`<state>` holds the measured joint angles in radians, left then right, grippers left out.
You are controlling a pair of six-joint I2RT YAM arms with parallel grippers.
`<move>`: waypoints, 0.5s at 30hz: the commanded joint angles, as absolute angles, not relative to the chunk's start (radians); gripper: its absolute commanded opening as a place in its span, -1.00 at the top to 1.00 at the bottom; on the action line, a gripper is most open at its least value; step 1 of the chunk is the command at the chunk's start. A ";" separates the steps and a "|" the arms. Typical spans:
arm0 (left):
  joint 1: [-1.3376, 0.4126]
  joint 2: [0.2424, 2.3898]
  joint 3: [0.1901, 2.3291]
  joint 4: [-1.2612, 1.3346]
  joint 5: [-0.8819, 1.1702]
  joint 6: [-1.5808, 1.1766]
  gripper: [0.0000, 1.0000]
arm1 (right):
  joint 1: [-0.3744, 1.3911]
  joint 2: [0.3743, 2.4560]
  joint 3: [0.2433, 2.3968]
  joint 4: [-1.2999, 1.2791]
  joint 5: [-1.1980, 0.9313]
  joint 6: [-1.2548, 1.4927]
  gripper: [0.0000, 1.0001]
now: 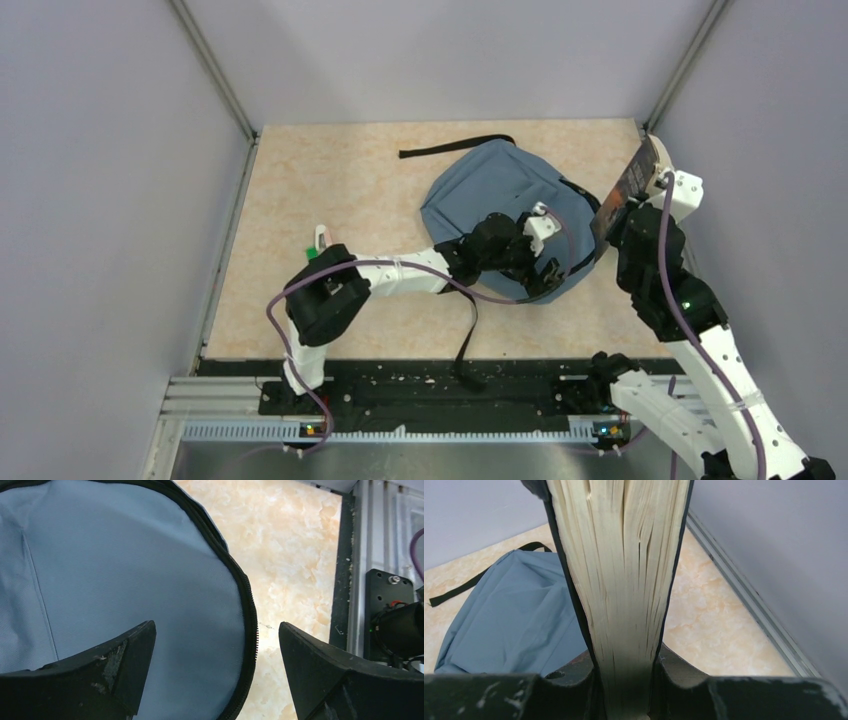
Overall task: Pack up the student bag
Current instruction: Place the book in the student bag.
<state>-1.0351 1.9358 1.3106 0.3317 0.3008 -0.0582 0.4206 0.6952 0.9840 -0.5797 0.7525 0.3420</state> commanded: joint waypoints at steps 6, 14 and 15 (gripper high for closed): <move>-1.094 1.989 1.419 0.225 0.022 0.078 -0.96 | 0.420 0.644 1.034 -0.479 0.735 0.343 1.00; -1.107 2.002 1.431 0.270 -0.227 0.076 -0.62 | 0.420 0.627 1.032 -0.498 0.714 0.346 1.00; -1.108 2.006 1.433 0.275 -0.245 0.076 -0.54 | 0.420 0.623 1.031 -0.501 0.703 0.351 1.00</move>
<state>-1.1076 1.9949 1.3819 0.2302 -0.0818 0.0570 0.4206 0.6563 0.9836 -0.5999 0.7113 0.3428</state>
